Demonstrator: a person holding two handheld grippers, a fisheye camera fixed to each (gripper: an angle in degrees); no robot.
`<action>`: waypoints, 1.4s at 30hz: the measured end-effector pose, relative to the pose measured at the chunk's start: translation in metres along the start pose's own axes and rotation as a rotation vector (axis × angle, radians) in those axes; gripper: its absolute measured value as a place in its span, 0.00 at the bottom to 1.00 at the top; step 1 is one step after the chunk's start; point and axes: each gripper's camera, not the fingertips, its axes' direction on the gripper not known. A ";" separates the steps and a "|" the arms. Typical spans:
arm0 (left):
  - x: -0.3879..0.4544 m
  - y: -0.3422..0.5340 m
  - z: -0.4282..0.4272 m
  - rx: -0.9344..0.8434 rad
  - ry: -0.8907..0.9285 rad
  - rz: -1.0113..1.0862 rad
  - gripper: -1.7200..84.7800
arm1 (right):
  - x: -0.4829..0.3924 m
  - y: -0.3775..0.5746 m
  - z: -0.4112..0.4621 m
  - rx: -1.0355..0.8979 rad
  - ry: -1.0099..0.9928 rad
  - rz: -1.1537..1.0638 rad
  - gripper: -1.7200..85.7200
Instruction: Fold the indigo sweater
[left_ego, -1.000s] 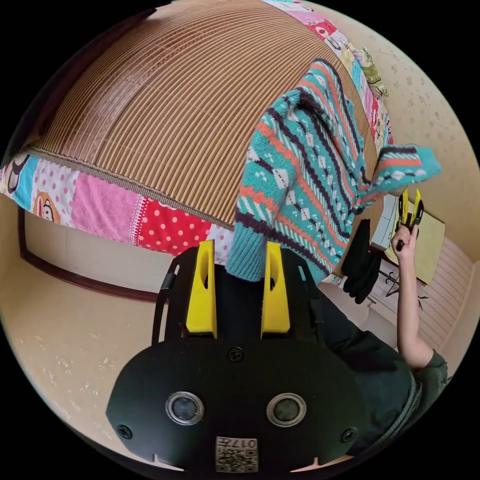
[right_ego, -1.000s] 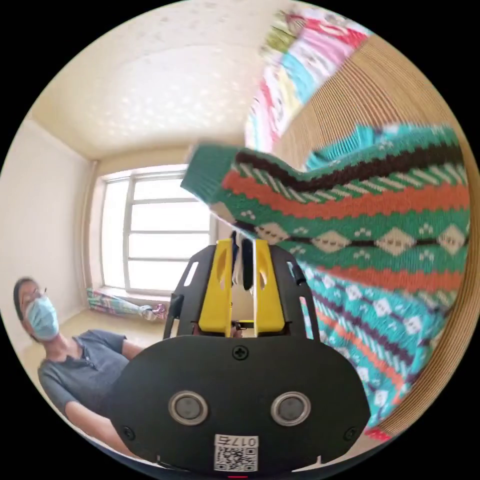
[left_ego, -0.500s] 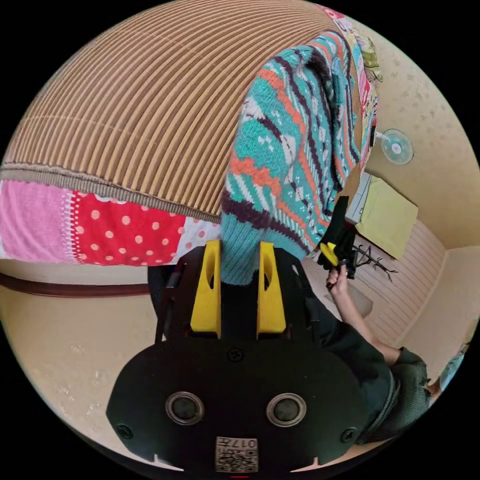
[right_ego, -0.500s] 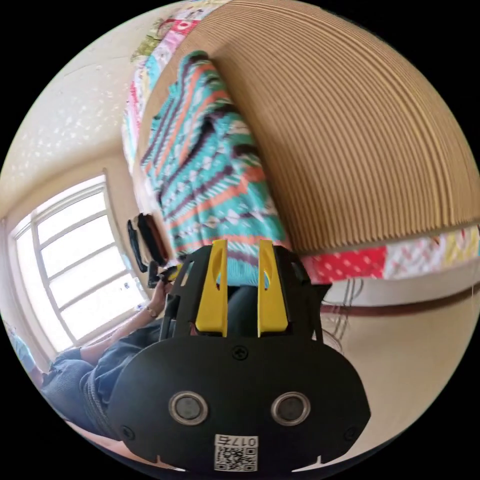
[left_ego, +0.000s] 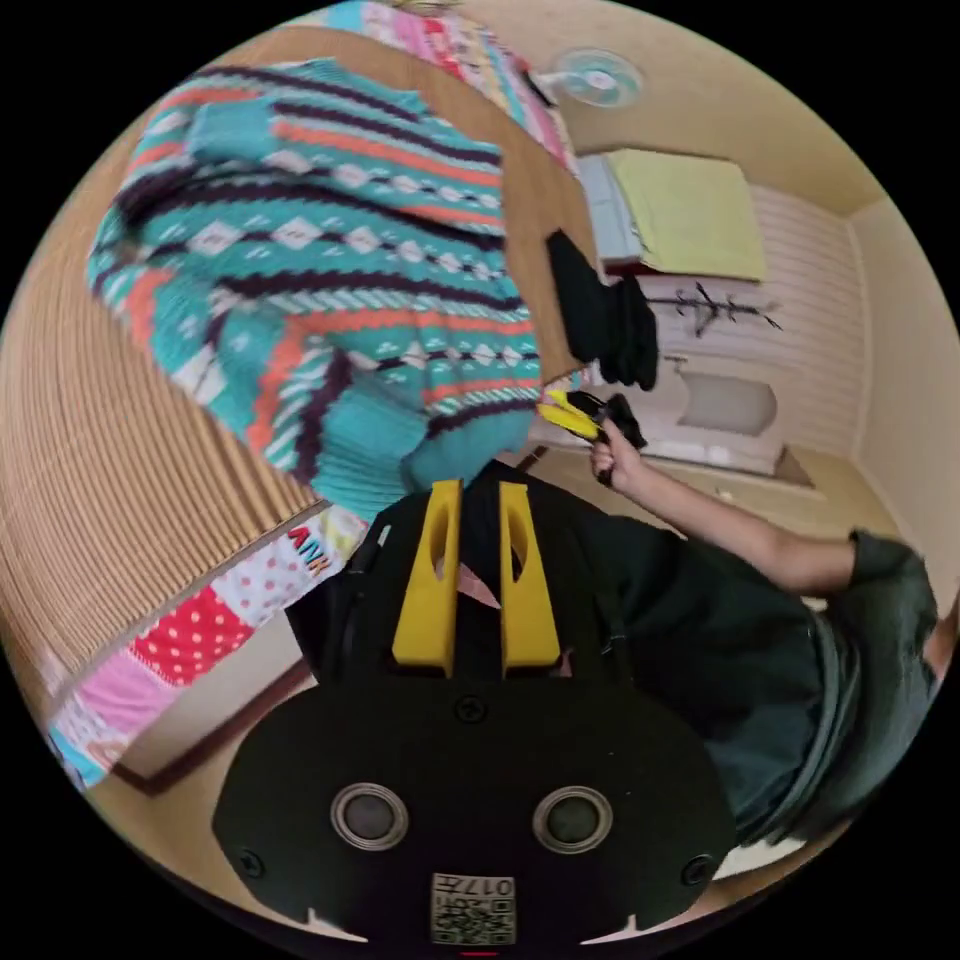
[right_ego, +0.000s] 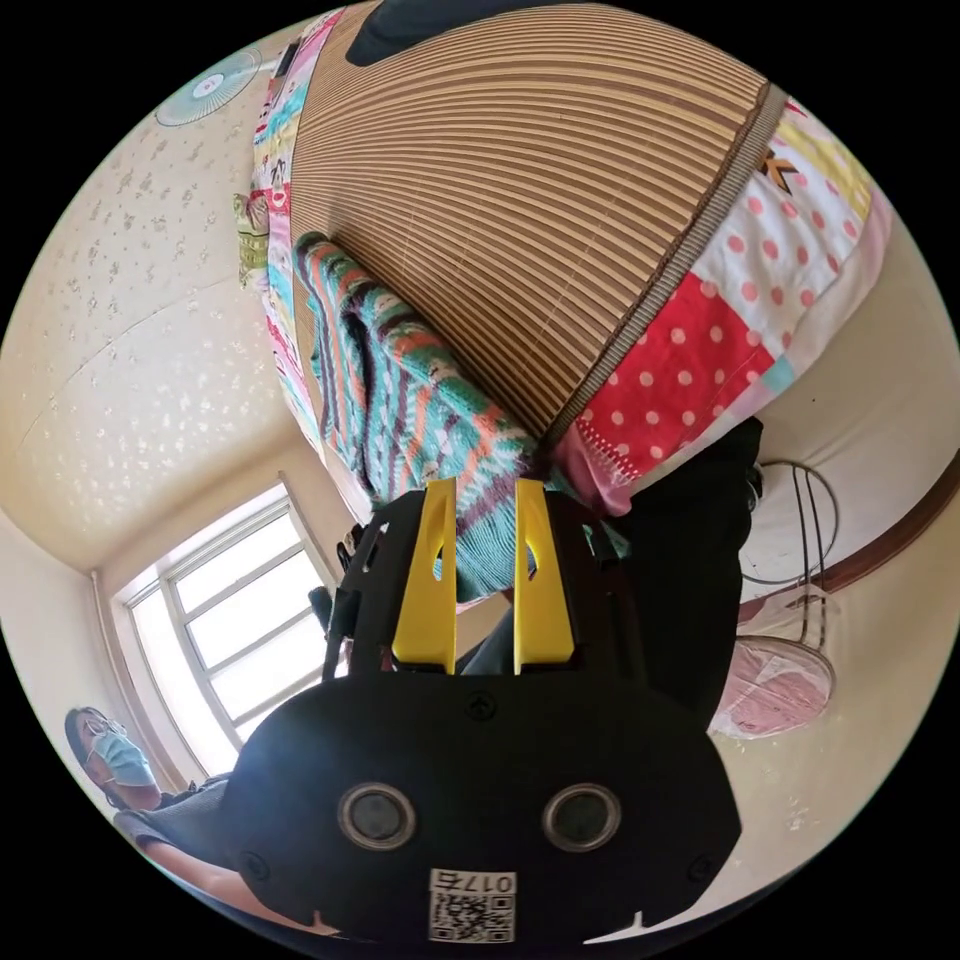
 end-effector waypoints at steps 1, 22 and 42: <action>-0.015 0.003 -0.001 0.023 -0.001 -0.075 0.16 | -0.004 0.001 0.002 0.001 -0.005 -0.004 0.13; -0.020 -0.065 0.044 0.001 -0.195 -0.431 0.07 | 0.014 0.010 -0.026 0.233 -0.158 0.123 0.14; -0.130 0.136 -0.072 0.324 0.044 -0.398 0.18 | 0.048 -0.092 -0.026 -0.183 0.378 -0.046 0.21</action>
